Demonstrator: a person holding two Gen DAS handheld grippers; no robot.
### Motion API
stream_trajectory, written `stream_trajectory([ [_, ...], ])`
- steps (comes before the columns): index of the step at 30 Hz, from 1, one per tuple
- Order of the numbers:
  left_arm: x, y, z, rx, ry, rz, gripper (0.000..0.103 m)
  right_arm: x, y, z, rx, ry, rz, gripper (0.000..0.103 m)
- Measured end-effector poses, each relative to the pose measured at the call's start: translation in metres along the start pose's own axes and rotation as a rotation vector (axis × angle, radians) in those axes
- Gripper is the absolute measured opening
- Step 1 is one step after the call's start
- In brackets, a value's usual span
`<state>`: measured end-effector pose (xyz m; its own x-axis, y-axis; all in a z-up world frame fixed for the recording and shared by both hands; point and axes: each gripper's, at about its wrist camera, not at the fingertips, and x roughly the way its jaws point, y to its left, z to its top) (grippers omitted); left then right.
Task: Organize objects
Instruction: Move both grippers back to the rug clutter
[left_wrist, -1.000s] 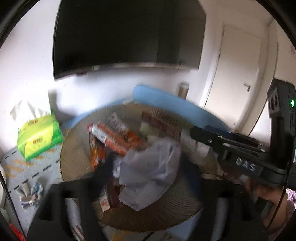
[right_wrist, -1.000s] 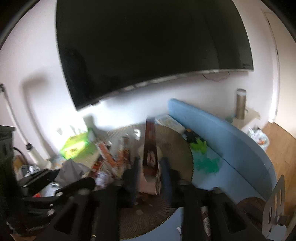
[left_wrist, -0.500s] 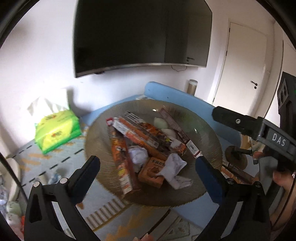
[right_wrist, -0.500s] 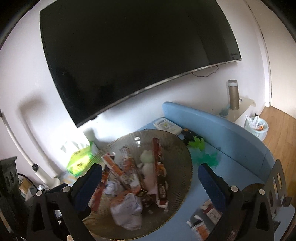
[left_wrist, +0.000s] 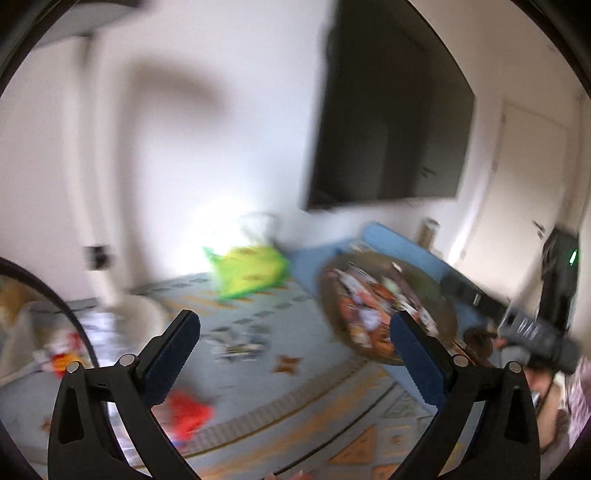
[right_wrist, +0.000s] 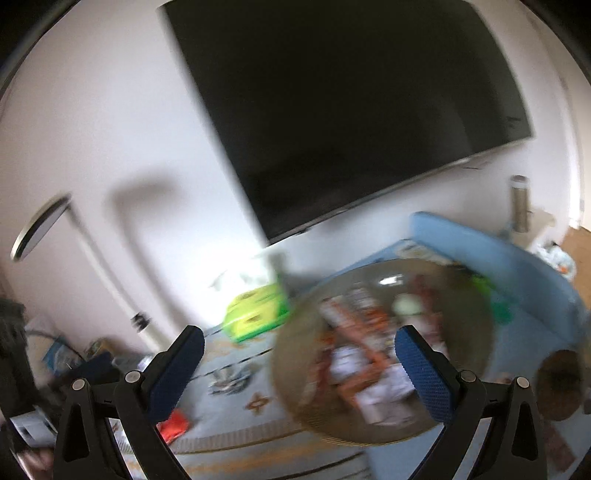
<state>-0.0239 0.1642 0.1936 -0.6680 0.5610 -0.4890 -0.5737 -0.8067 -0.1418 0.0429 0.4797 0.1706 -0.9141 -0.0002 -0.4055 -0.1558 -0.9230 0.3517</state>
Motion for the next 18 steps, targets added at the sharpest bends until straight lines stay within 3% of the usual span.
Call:
stream_trajectory([
  [6,-0.096,0.075,0.02,0.005,-0.073,0.221,0.103,0.032,0.076,-0.046,-0.16,0.12,0.119,0.103],
  [10,-0.122,0.107,0.014,0.038,0.05,0.357,0.103,0.062,0.129,-0.086,-0.321,0.242,0.205,0.103],
  [13,-0.11,0.128,-0.016,0.042,0.103,0.345,0.103,0.087,0.163,-0.126,-0.459,0.342,0.252,0.103],
  [15,-0.089,0.142,-0.048,0.023,0.171,0.289,0.103,0.101,0.178,-0.152,-0.531,0.392,0.268,0.103],
  [18,-0.045,0.153,-0.097,0.014,0.256,0.269,0.103,0.121,0.191,-0.181,-0.612,0.461,0.265,0.103],
])
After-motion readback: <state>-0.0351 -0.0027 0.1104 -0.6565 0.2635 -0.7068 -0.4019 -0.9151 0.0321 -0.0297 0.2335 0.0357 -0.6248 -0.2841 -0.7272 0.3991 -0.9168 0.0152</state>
